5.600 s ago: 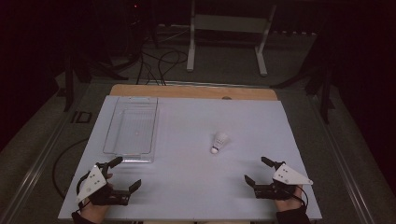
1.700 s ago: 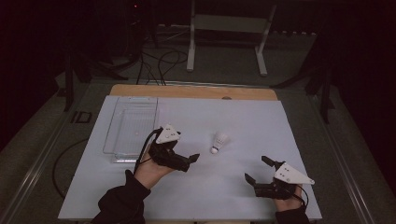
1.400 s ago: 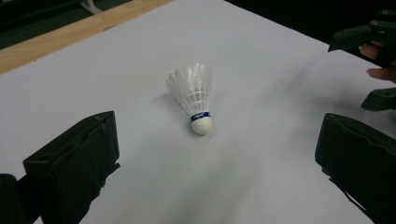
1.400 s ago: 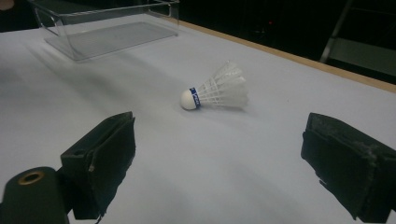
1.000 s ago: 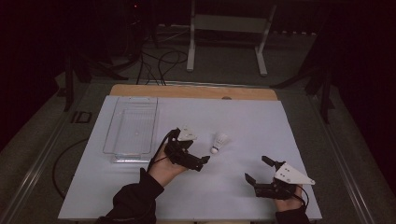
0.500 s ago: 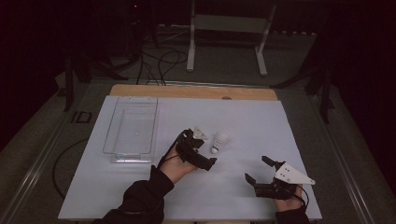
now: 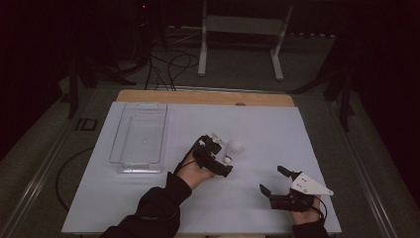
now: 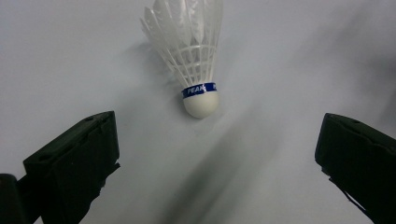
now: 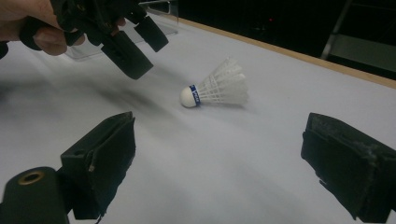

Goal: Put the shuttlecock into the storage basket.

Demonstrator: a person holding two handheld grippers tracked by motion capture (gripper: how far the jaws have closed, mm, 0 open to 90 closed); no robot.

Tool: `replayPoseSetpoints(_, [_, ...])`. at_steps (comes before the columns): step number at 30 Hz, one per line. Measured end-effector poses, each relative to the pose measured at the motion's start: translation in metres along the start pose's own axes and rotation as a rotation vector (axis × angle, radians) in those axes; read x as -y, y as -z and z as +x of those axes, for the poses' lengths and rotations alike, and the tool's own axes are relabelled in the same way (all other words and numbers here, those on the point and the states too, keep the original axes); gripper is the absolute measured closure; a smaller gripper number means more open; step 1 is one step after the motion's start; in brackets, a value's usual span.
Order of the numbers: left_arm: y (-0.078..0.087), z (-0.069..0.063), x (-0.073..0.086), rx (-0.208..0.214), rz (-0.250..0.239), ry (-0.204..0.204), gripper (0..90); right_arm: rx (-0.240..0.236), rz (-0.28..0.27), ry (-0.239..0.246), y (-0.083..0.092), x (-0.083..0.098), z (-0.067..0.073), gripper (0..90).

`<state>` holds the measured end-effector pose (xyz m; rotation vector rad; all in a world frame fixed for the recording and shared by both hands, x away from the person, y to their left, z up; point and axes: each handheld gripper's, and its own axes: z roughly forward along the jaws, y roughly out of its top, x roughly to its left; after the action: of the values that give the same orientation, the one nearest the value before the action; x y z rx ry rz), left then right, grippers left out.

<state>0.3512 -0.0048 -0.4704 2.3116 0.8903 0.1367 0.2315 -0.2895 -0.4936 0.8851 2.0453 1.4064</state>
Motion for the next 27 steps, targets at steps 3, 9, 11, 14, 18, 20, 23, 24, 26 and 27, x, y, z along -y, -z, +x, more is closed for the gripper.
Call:
replayPoseSetpoints(3, [-0.004, 0.000, -0.002, -0.011, 0.033, -0.011, 0.1, -0.001, -0.001, -0.001, 0.000, 0.000, 0.000, 9.7])
replayPoseSetpoints(9, [-0.012, 0.000, -0.008, -0.014, 0.087, -0.016, 0.5, -0.002, -0.002, -0.001, 0.000, 0.000, 0.000, 9.8])
replayPoseSetpoints(11, [-0.013, 0.001, -0.010, -0.018, 0.086, -0.008, 0.5, -0.002, -0.002, -0.001, 0.001, 0.000, 0.000, 9.8])
replayPoseSetpoints(14, [-0.015, 0.000, -0.013, -0.016, 0.092, -0.001, 0.5, 0.001, 0.001, 0.000, 0.000, 0.000, 0.000, 9.8])
replayPoseSetpoints(18, [-0.017, 0.001, -0.015, -0.031, 0.097, 0.036, 1.9, 0.006, 0.007, 0.003, 0.000, 0.000, 0.000, 12.6])
replayPoseSetpoints(20, [-0.018, 0.002, -0.016, -0.025, 0.101, 0.055, 2.0, 0.003, 0.002, -0.002, 0.000, 0.000, 0.000, 12.6])
replayPoseSetpoints(23, [-0.020, 0.003, -0.017, -0.030, 0.109, 0.068, 3.8, 0.008, -0.006, 0.004, 0.001, -0.001, 0.000, 12.5])
replayPoseSetpoints(24, [-0.021, 0.003, -0.017, -0.027, 0.118, 0.066, 4.0, 0.008, -0.010, 0.000, 0.002, -0.001, 0.000, 12.5])
replayPoseSetpoints(26, [-0.024, 0.003, -0.018, -0.022, 0.133, 0.077, 4.1, 0.014, -0.014, 0.002, 0.002, -0.001, -0.001, 12.5])
replayPoseSetpoints(27, [-0.024, 0.003, -0.018, -0.022, 0.133, 0.077, 6.1, 0.014, -0.014, 0.002, 0.002, -0.001, -0.001, 12.5])
